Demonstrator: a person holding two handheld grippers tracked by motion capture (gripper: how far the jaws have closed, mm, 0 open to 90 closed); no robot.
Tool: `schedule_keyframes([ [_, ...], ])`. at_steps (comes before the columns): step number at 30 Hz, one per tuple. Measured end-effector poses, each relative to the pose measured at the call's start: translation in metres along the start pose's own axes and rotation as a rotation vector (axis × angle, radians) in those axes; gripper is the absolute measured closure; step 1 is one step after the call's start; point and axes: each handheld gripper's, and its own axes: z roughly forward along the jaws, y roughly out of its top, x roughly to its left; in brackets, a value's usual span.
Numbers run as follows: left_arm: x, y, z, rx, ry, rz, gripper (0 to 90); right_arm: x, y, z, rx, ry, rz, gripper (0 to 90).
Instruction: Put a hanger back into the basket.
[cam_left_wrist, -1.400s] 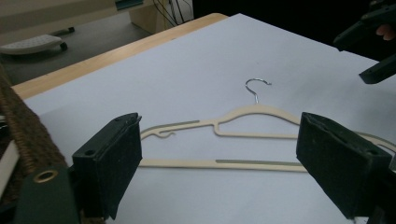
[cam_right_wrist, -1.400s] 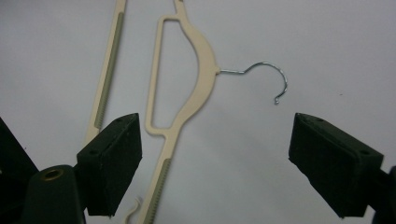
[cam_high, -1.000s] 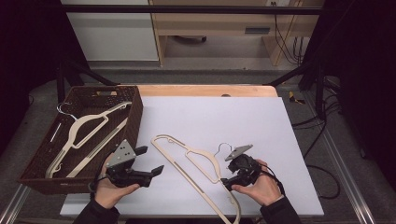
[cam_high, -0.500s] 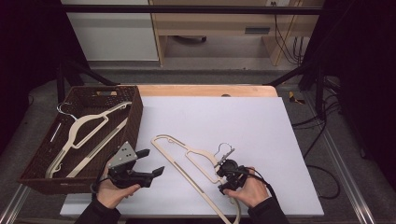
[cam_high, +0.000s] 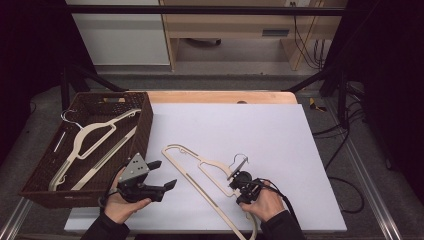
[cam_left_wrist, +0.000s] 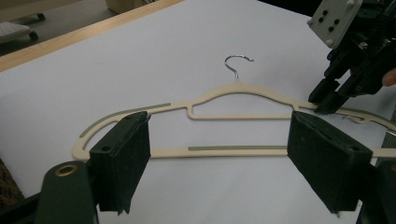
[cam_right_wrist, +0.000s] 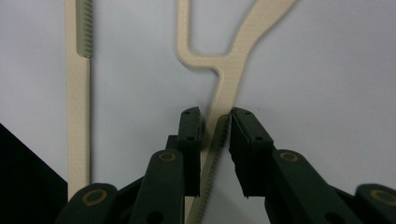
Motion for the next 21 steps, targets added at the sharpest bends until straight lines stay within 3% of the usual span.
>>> schedule_keyframes([
  [2, 0.000, 0.000, 0.000, 0.001, 0.004, 0.000, 20.9, -0.002, 0.001, 0.000, 0.005, 0.003, 0.000, 77.2],
  [4, 0.001, 0.000, 0.000, 0.003, 0.004, -0.001, 21.0, -0.005, 0.000, -0.001, 0.003, -0.027, 0.005, 80.0],
  [7, 0.001, 0.000, 0.000, 0.008, 0.006, 0.003, 20.9, -0.012, -0.002, -0.001, -0.006, -0.007, -0.018, 80.2],
  [9, 0.001, 0.000, 0.000, 0.011, 0.007, 0.007, 21.0, -0.013, -0.002, -0.001, -0.003, 0.003, 0.002, 79.8],
  [12, 0.001, 0.000, 0.000, 0.017, 0.007, 0.010, 20.5, -0.015, -0.004, -0.002, -0.012, 0.007, -0.028, 78.2],
  [15, 0.002, 0.000, 0.000, 0.025, 0.008, 0.011, 20.4, -0.013, -0.004, -0.002, 0.003, 0.019, -0.024, 73.0],
  [16, 0.003, 0.000, 0.000, 0.026, 0.008, 0.010, 20.2, -0.013, -0.004, -0.001, 0.006, 0.010, -0.048, 73.1],
  [21, 0.004, 0.000, -0.002, 0.032, 0.011, 0.013, 19.9, -0.007, 0.002, 0.000, 0.056, -0.018, -0.044, 78.0],
])
